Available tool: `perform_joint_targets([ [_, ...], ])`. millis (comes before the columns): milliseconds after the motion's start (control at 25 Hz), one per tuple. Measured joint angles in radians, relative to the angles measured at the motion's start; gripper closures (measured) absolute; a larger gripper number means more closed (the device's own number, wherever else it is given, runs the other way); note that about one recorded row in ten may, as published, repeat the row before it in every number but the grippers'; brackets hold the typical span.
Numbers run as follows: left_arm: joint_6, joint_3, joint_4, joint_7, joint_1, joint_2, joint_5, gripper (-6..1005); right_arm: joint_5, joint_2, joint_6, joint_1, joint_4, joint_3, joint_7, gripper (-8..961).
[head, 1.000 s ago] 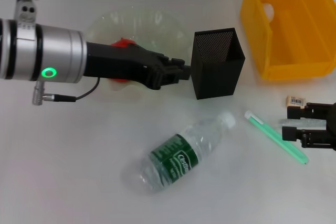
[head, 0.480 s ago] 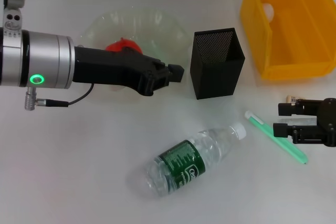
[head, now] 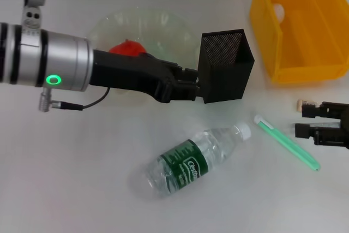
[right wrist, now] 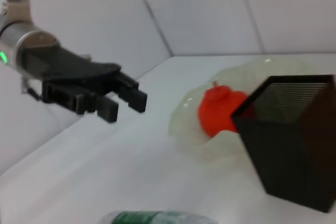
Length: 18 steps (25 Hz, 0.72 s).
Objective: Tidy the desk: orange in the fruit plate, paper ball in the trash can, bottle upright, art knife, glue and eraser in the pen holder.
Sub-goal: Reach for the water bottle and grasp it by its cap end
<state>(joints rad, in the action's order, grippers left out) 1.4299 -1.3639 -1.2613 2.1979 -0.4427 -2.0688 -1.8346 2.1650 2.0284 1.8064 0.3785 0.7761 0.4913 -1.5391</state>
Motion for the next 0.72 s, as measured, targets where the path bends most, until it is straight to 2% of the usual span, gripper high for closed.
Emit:
perform_joint_targets([
  [80,-0.013,-0.002,0.034,0.000,-0.018,-0.001,-0.010,703,-0.002,-0.001,-0.018,-0.009,0.000,-0.008,0.002,225],
  [160,-0.071,-0.017,0.188,-0.002,-0.099,-0.004,-0.038,600,-0.002,-0.001,-0.026,-0.015,0.000,-0.009,0.003,225],
  [240,-0.108,-0.033,0.261,-0.008,-0.135,-0.004,-0.046,517,0.000,-0.001,-0.029,-0.020,0.000,-0.009,0.004,225],
  [280,-0.108,-0.033,0.261,-0.008,-0.135,-0.004,-0.046,475,0.001,-0.001,-0.030,-0.022,0.000,-0.009,0.005,225],
  [320,-0.161,-0.074,0.321,-0.015,-0.171,-0.004,-0.052,434,0.002,0.000,-0.034,-0.029,0.000,-0.009,0.005,225],
  [480,-0.214,-0.132,0.328,-0.016,-0.182,-0.004,-0.054,248,0.003,0.003,-0.044,-0.041,0.000,-0.009,0.005,225],
  [520,-0.266,-0.198,0.324,-0.010,-0.189,-0.004,-0.055,201,0.003,0.005,-0.050,-0.050,0.000,-0.010,0.006,225],
  [720,-0.305,-0.273,0.315,0.012,-0.210,-0.008,-0.052,201,-0.001,0.006,-0.061,-0.072,0.000,-0.016,0.006,225],
])
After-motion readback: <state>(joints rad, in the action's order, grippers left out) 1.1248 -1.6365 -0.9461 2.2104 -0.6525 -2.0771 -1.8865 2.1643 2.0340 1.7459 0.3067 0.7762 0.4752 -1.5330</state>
